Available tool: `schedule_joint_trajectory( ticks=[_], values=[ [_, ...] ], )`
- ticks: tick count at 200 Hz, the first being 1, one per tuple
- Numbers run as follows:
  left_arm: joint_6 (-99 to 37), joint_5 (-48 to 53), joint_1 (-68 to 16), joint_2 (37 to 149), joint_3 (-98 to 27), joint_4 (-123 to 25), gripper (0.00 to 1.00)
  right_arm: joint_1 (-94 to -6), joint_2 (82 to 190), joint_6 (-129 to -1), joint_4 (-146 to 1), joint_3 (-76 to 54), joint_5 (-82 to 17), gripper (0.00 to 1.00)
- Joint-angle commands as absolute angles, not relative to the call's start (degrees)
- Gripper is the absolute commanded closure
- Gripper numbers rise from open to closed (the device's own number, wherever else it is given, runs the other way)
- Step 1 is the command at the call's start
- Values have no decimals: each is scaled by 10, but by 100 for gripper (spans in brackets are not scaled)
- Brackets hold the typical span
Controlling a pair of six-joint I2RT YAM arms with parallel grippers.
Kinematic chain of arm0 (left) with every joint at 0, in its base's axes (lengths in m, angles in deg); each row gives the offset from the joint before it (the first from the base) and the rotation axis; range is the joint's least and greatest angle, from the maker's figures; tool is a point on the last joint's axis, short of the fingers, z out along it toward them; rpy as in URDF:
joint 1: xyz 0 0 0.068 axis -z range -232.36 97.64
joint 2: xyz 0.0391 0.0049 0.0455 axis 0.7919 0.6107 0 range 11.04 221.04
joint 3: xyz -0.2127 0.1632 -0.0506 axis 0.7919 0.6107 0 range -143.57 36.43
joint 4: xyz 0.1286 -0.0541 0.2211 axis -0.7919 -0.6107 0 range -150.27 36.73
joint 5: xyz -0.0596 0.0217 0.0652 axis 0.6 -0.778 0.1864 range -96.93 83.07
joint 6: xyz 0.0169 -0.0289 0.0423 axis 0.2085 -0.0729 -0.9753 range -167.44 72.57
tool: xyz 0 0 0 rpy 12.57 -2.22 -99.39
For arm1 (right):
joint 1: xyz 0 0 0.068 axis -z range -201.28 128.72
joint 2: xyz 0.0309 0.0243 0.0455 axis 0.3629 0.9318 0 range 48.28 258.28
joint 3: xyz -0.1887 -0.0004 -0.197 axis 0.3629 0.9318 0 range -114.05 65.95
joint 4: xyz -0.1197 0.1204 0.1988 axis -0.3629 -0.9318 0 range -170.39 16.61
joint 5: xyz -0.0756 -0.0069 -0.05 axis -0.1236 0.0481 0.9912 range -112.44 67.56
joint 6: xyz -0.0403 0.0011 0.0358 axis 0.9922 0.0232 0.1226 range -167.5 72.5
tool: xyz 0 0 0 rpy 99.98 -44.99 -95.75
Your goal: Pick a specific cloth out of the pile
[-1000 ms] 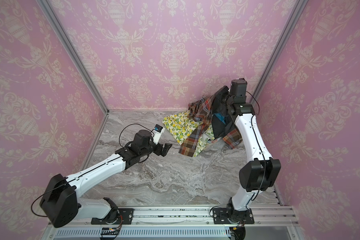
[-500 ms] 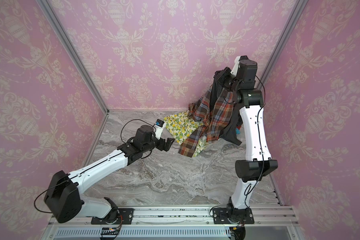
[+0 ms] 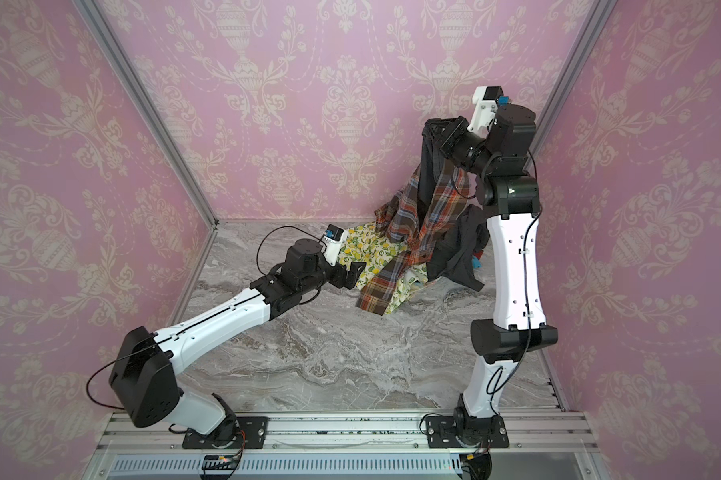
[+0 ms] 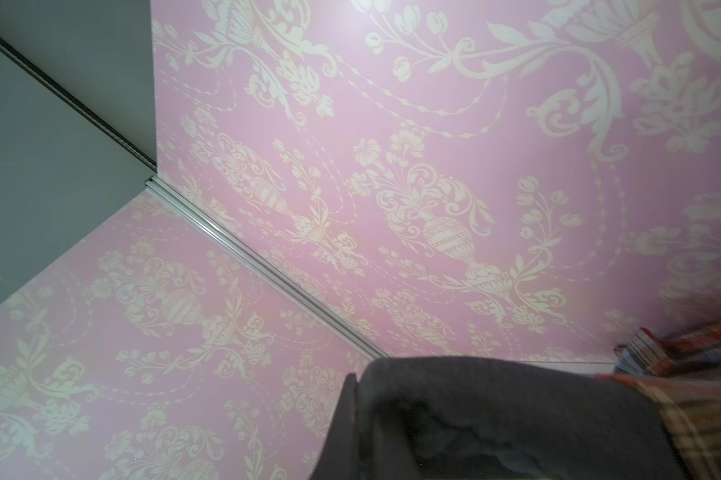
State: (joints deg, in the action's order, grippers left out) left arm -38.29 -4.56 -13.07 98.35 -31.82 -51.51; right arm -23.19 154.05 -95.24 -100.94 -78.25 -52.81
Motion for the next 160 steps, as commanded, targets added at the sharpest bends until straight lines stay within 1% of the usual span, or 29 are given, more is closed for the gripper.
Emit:
schedule_joint_trajectory(
  ticks=[1,50,76,106,135,160],
  values=[
    [-374,-62,-126,992,-341,-497,4,-238,1496,-977,-893,-739,-586,100],
    [-376,-59,-126,1005,-349,-441,3,-273,1330,-897,-871,-359,-566,100],
    [-365,-19,-125,1024,-354,-376,3,-299,1272,-890,-843,-224,-550,100],
    [-372,33,-117,1058,-354,-283,4,-312,1243,-936,-786,-137,-550,100],
    [-377,71,-106,1097,-352,-183,4,-320,1241,-960,-774,-115,-548,100],
    [-386,79,-99,1134,-366,-126,4,-322,1234,-982,-753,-95,-547,100]
  ],
)
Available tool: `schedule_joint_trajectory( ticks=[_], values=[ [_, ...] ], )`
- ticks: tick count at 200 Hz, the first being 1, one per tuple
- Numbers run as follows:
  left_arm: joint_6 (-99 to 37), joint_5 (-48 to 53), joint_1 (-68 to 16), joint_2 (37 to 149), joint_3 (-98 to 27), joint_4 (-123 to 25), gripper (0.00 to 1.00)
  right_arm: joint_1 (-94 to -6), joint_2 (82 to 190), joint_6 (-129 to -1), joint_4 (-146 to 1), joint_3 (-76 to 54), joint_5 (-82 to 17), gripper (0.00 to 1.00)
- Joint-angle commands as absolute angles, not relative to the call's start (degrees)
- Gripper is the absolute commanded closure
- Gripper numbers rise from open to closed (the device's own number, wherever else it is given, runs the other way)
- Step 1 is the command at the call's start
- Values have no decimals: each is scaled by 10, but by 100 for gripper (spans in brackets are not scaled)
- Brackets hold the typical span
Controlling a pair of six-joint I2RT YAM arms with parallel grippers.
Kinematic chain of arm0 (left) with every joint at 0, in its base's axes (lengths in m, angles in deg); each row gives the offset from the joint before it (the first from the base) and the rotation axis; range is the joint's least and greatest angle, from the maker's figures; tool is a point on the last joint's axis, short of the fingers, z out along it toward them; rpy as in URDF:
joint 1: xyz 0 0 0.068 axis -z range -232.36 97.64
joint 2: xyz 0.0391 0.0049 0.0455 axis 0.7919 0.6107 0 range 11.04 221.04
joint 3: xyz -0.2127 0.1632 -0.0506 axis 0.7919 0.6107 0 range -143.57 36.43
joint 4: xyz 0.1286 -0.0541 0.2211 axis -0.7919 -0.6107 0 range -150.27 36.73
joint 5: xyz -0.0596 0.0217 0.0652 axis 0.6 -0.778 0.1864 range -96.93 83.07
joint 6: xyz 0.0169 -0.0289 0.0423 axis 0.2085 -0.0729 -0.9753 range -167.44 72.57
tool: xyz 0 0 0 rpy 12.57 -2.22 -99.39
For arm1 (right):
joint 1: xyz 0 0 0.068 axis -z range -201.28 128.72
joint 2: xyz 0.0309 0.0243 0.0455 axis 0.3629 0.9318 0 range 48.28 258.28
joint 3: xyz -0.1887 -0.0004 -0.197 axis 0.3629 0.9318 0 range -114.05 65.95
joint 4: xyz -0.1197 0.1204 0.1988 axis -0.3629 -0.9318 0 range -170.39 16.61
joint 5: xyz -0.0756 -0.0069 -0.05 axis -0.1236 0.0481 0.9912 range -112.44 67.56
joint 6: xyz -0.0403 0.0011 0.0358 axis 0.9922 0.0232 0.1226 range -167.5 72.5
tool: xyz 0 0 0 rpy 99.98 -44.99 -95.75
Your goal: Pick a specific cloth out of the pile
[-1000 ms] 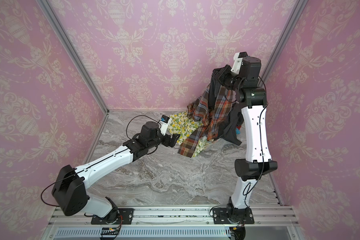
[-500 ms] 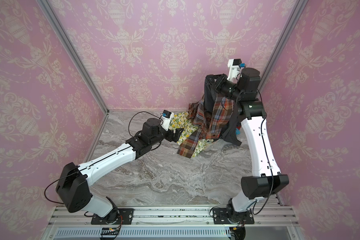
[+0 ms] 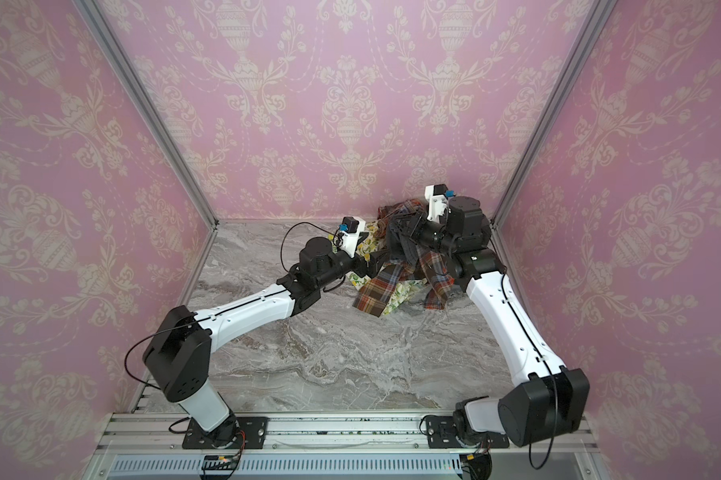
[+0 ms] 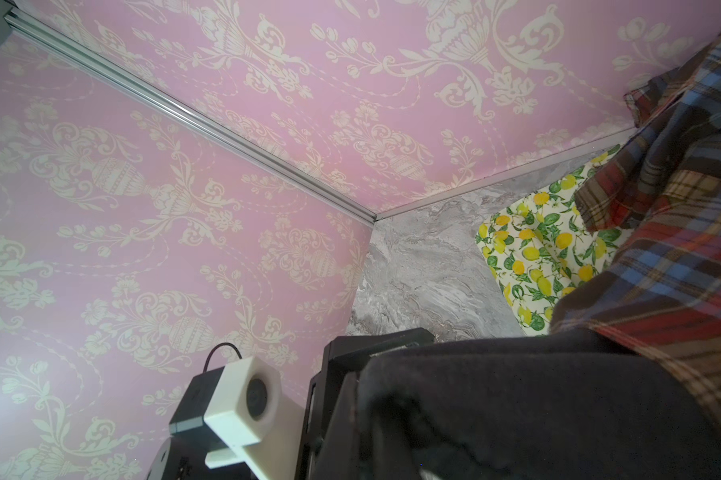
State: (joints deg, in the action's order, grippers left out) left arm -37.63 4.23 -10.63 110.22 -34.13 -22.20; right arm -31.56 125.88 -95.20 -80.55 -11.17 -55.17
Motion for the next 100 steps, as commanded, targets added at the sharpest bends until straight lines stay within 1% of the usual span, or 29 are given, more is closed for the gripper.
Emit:
schedule_joint_trajectory(
  ticks=[1,24,42,56,64,68,82,100],
  values=[
    [-386,79,-99,1136,-367,-124,4,-322,1234,-983,-753,-95,-547,100],
    [-393,77,-97,1177,-399,-84,4,-322,1225,-994,-743,-74,-545,100],
    [-416,53,-95,1207,-427,-71,4,-322,1221,-1002,-737,-66,-553,100],
    [-431,32,-96,1233,-445,-48,7,-322,1218,-1007,-736,-62,-555,100],
    [-437,28,-96,1246,-454,-33,12,-322,1217,-1009,-734,-60,-555,100],
    [-438,25,-96,1251,-458,-25,16,-322,1217,-1009,-735,-60,-554,100],
    [-433,31,-96,1266,-475,-8,34,-322,1220,-1012,-734,-59,-553,100],
    [-419,51,-96,1276,-489,4,50,-322,1224,-1012,-736,-58,-553,100]
  ],
)
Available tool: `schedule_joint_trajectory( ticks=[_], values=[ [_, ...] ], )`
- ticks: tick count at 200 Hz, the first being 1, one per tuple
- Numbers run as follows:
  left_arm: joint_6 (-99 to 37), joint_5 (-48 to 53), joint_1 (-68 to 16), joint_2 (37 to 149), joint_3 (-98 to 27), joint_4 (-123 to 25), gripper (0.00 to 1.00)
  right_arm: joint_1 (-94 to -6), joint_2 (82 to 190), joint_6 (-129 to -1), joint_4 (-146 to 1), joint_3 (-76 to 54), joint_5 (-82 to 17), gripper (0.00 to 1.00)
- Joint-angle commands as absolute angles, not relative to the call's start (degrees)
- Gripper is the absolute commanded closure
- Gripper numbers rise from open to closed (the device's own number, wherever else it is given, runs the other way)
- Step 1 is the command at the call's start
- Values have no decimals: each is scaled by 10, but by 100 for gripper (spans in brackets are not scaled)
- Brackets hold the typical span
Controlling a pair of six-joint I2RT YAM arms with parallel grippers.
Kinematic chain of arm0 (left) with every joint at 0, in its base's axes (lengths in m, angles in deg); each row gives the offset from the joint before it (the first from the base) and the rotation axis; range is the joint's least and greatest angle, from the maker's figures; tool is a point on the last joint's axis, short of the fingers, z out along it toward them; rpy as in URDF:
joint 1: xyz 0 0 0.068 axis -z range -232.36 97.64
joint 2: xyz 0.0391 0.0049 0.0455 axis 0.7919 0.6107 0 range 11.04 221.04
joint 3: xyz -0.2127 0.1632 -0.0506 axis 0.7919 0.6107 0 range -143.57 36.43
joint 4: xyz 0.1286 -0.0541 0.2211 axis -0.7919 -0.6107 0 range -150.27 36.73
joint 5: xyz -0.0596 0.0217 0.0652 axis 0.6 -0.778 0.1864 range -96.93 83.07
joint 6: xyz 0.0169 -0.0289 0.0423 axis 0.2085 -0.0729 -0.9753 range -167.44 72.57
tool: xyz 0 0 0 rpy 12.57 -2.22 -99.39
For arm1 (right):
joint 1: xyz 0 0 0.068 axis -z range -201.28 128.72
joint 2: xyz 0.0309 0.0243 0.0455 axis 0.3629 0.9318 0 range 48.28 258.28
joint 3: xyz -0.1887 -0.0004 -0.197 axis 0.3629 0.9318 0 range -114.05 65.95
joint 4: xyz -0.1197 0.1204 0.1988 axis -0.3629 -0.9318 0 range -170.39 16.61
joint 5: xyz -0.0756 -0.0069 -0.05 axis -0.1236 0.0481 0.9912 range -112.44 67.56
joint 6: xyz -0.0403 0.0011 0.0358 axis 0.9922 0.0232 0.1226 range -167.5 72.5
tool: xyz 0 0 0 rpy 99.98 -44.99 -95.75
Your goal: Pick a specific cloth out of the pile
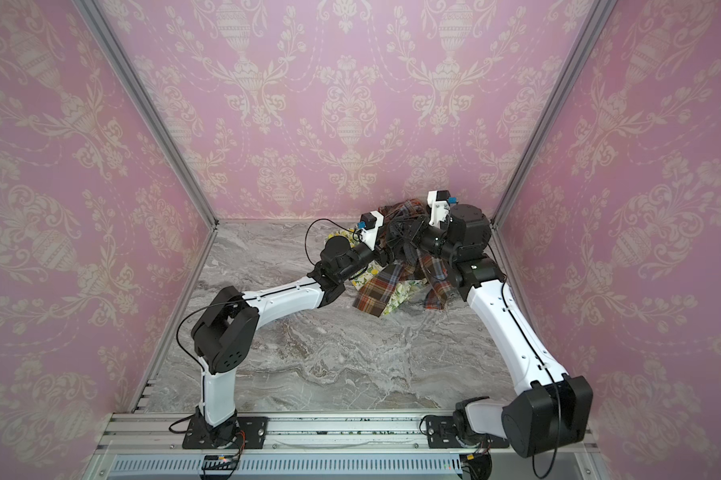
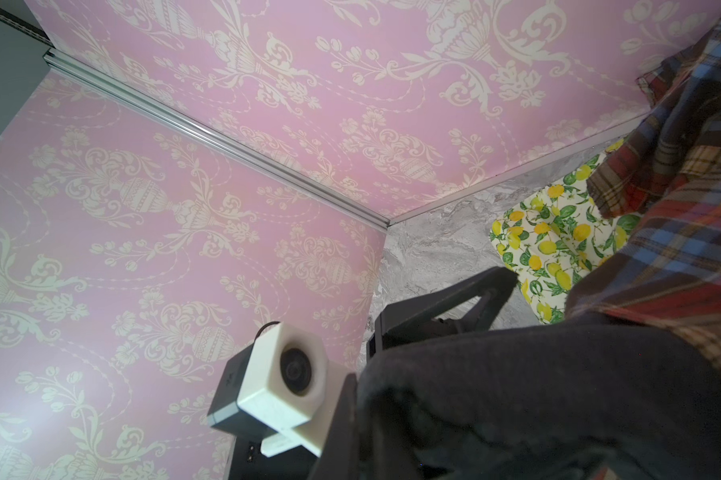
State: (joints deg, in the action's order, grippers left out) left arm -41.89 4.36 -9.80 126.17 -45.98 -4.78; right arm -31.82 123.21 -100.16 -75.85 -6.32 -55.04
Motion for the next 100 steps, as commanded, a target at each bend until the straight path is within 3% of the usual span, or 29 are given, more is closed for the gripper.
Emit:
schedule_joint_trajectory(
  ticks=[1,10,19,24,35,73,100],
  values=[
    [-419,51,-96,1276,-489,4,51,-322,1224,-1011,-736,-58,-553,100],
    [-415,52,-96,1278,-491,8,64,-322,1225,-1006,-738,-57,-547,100],
    [-411,41,-97,1277,-491,12,90,-322,1225,-998,-745,-57,-540,100],
    [-408,34,-97,1276,-491,14,100,-321,1227,-992,-749,-58,-536,100],
    [-398,19,-99,1274,-491,14,100,-318,1231,-979,-763,-63,-530,99],
    [-361,-4,-112,1264,-510,-22,100,-298,1229,-896,-859,-81,-445,40],
    [-346,-4,-119,1263,-529,-47,100,-249,1221,-875,-891,-65,-385,28]
  ],
)
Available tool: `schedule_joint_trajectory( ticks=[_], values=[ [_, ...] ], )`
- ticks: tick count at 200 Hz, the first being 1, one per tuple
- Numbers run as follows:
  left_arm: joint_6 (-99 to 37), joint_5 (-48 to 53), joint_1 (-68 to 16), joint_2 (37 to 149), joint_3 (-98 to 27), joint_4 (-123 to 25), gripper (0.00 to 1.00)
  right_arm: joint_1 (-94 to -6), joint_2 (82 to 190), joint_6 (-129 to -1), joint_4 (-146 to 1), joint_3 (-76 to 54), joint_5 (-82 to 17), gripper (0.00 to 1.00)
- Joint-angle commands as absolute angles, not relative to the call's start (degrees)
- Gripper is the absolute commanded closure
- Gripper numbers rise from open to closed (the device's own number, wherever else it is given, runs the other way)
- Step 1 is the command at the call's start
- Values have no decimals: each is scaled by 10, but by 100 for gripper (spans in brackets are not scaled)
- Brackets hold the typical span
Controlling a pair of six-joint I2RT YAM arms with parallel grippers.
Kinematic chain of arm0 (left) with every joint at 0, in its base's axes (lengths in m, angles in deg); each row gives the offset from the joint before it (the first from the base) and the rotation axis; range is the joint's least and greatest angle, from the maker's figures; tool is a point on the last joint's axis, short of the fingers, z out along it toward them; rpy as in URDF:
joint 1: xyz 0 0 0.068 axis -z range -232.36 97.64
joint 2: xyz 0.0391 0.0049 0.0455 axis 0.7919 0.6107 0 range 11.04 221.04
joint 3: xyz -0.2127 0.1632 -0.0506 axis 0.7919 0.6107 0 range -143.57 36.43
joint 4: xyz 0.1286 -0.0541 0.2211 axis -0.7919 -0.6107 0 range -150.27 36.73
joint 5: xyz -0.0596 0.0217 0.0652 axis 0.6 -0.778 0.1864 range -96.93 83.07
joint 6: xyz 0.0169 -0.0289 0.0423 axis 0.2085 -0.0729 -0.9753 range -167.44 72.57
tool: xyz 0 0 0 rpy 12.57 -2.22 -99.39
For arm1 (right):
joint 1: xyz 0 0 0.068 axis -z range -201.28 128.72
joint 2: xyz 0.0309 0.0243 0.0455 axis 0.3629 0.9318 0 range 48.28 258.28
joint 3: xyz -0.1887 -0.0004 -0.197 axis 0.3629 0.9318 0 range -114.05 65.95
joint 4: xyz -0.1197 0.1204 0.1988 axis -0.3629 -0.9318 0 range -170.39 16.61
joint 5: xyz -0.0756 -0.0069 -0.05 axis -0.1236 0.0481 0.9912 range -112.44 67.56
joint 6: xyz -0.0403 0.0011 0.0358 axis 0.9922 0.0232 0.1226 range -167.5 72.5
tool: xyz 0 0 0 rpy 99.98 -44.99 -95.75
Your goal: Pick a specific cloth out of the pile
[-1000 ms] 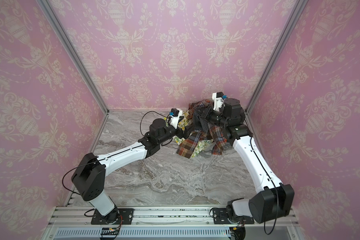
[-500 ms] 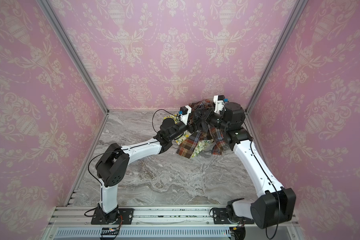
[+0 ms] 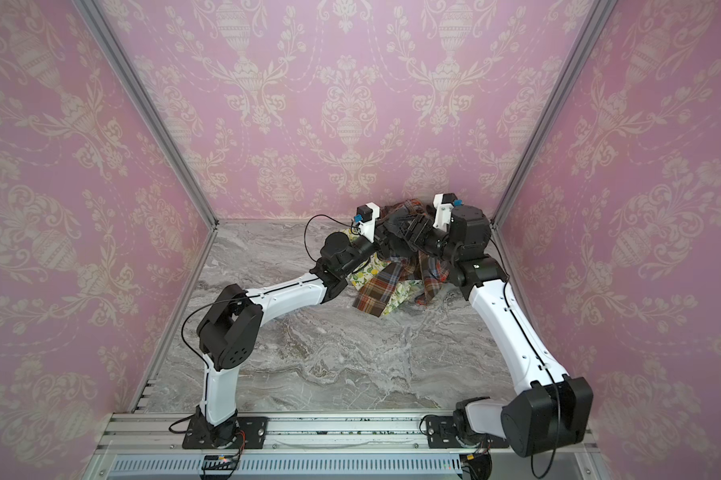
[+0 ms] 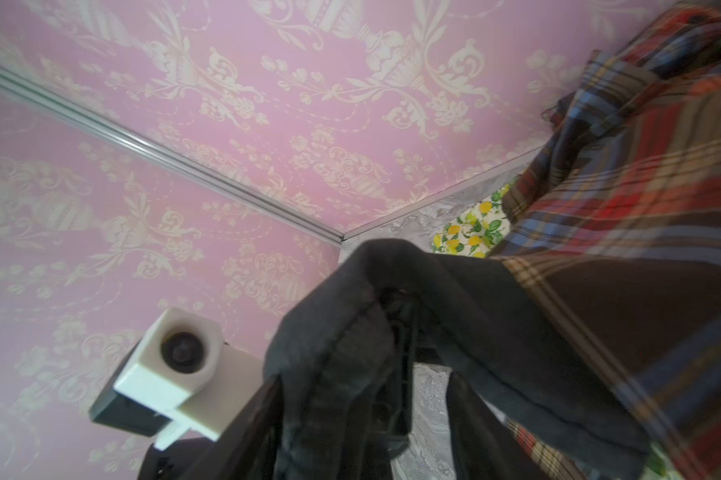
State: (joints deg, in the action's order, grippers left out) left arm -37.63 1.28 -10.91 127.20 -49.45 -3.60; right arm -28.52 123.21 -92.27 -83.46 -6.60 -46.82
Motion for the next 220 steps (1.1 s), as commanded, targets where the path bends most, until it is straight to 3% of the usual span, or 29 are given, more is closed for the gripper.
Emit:
schedule_joint_trajectory(
  ticks=[1,35,90,169,176,181,201,220],
  values=[
    [-345,-4,-119,1263,-530,-47,100,-248,1221,-875,-892,-65,-383,28],
    [-315,9,-125,1274,-568,-76,100,-200,1239,-852,-920,-62,-318,18],
    [-298,26,-125,1283,-601,-112,100,-142,1340,-825,-917,-51,-274,16],
    [-315,36,-125,1252,-570,-127,100,-127,1579,-792,-960,-230,-277,9],
    [-313,36,-125,1250,-564,-126,100,-128,1599,-791,-958,-249,-285,14],
    [-313,37,-125,1247,-560,-125,100,-128,1611,-787,-954,-263,-294,26],
    [-305,38,-125,1239,-537,-123,100,-128,1626,-774,-973,-312,-284,99],
    [-295,36,-124,1231,-506,-116,100,-128,1587,-765,-968,-321,-258,100]
  ],
)
